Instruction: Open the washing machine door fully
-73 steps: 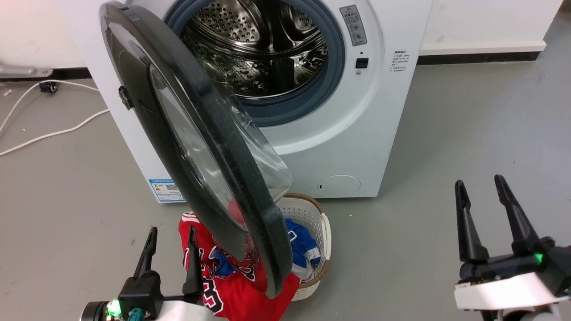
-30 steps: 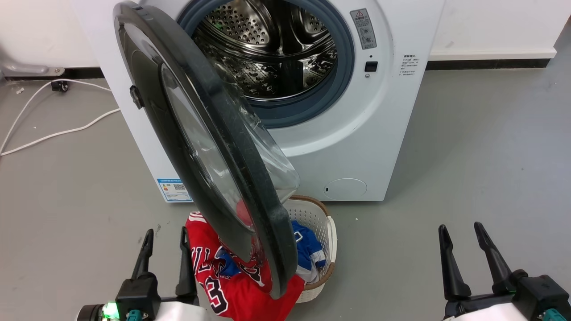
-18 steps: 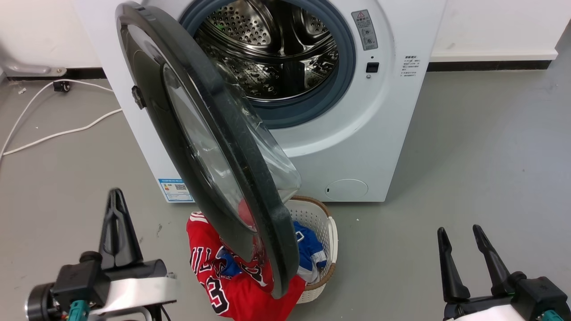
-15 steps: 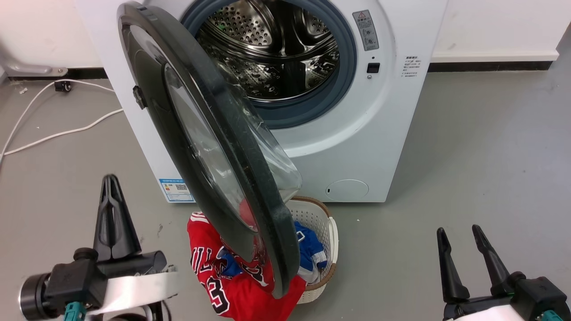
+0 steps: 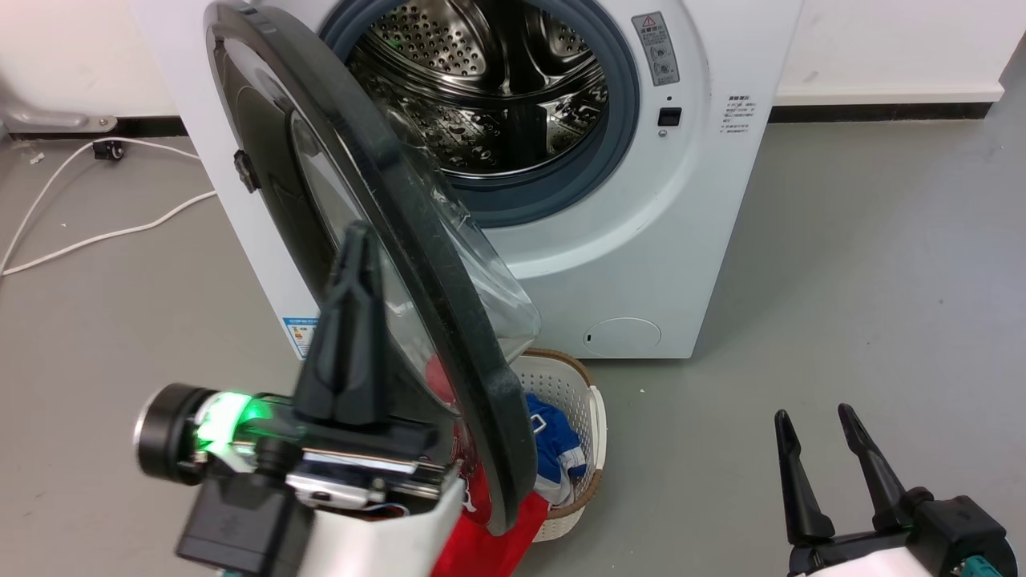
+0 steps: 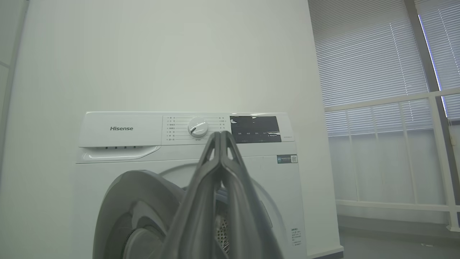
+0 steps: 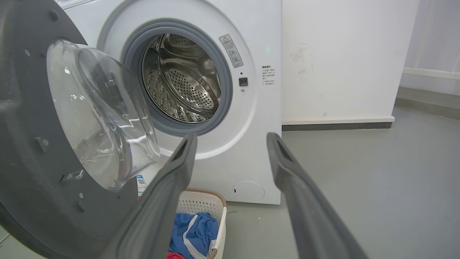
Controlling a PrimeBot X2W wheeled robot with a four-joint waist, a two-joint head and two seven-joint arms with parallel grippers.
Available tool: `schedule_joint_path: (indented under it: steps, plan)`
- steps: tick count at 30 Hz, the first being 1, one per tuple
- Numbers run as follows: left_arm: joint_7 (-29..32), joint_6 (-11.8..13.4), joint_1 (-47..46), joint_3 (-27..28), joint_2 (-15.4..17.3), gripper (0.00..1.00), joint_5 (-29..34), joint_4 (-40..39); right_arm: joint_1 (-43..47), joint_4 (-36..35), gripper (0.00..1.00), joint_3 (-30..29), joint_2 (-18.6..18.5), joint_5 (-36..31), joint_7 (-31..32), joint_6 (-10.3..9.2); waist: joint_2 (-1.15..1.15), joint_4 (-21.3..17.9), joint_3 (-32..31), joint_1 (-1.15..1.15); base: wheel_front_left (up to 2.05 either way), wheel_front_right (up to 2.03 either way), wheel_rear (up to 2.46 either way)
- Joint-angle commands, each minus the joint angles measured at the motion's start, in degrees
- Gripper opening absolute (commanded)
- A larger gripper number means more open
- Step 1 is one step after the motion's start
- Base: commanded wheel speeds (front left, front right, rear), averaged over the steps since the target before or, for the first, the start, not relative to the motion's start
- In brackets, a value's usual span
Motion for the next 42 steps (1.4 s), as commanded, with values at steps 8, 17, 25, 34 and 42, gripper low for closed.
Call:
schedule_joint_path:
  steps: [8,17,25,34,42]
  plan:
    - [-0.15,-2.35,-1.95,-9.06,-0.02,0.0,1.42,1.69,-1.03,0.38,1.0,0.53,0.19,-0.07,-0.12,-0.01,0.0,-0.15,0.35,0.0,0.0,0.0,0.0]
    - [-0.15,-3.49,-1.38,-15.89,-0.02,0.0,1.09,4.61,-1.3,0.85,1.0,0.72,0.19,-0.4,-0.12,-0.01,0.0,-0.3,0.94,0.0,0.0,0.0,0.0]
    - [-0.15,-4.48,-1.75,-21.47,-0.02,0.0,2.03,7.91,-2.2,1.4,1.0,1.34,0.2,-0.61,-0.12,-0.01,0.0,-0.84,1.77,0.0,0.0,0.0,0.0]
    - [-0.15,-4.93,-0.44,-24.15,0.27,0.0,2.13,14.51,-2.74,2.11,1.0,1.41,0.2,-0.66,-0.12,-0.01,0.0,-1.33,3.01,0.0,0.0,0.0,0.0]
    - [-0.15,-4.3,0.81,-22.54,0.67,0.0,0.69,21.34,-3.51,2.7,1.0,1.45,0.2,-0.59,-0.12,-0.01,0.0,-1.53,4.04,0.0,0.0,0.0,0.0]
